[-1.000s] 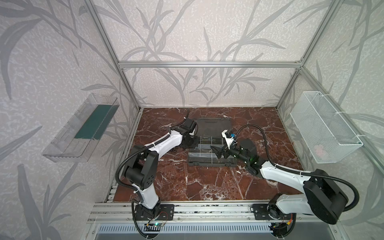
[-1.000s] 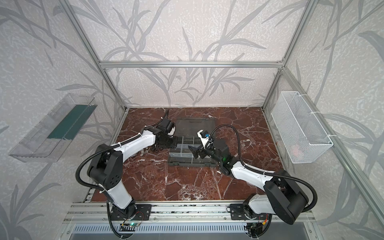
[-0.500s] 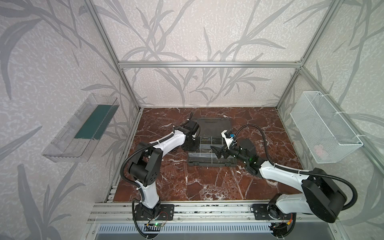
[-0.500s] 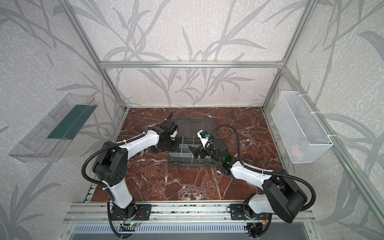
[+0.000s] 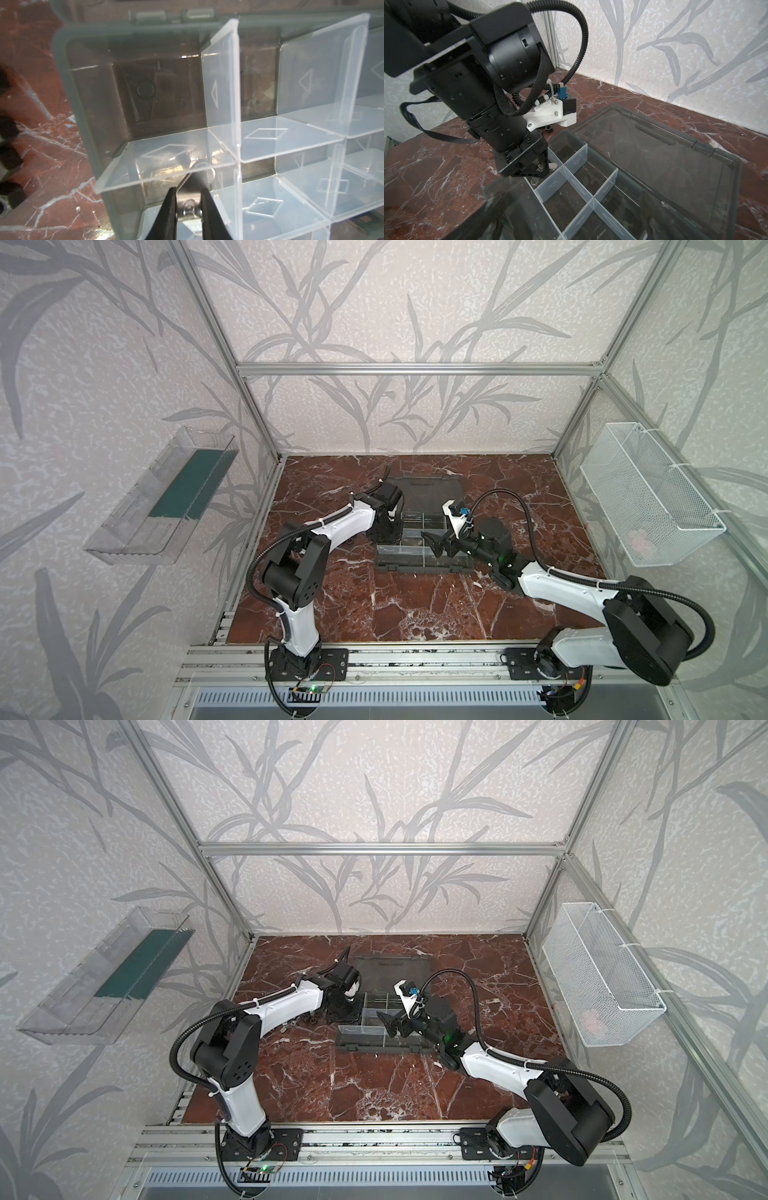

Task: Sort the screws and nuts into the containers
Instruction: 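Carry the wing nut with the left gripper over a box compartment, then open the left gripper to drop the wing nut into the compartment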

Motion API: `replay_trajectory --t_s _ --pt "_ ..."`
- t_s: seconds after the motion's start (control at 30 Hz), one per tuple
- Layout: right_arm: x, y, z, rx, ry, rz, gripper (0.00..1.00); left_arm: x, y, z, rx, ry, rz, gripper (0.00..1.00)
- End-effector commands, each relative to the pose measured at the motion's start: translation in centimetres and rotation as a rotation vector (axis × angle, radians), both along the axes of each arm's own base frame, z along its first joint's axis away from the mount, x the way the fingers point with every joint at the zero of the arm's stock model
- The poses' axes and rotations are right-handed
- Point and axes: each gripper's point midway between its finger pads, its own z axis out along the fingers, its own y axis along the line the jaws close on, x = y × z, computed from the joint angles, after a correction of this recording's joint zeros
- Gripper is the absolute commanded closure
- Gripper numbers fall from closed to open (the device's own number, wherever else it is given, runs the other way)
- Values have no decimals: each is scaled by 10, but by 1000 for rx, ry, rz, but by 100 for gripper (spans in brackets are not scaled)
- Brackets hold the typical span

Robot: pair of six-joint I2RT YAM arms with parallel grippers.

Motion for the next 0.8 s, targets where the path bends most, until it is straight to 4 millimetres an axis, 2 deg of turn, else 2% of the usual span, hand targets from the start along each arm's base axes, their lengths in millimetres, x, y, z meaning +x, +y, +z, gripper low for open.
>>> replay_trajectory --t_s 0.0,0.3,0.53,0.67,0.77 --pt "2 0 1 12 -15 -7 1 5 -7 7 -12 -15 -14 77" --pt "3 0 0 10 -14 -11 1 5 -9 13 -16 -33 -19 74" --pt "3 -1 -1 11 -10 -14 1 11 -4 29 -4 -91 -27 68" --pt "4 -1 -1 15 -8 -16 1 16 5 43 18 -142 -19 58" --pt "4 -1 -1 15 -7 -19 1 22 19 54 39 -181 24 51"
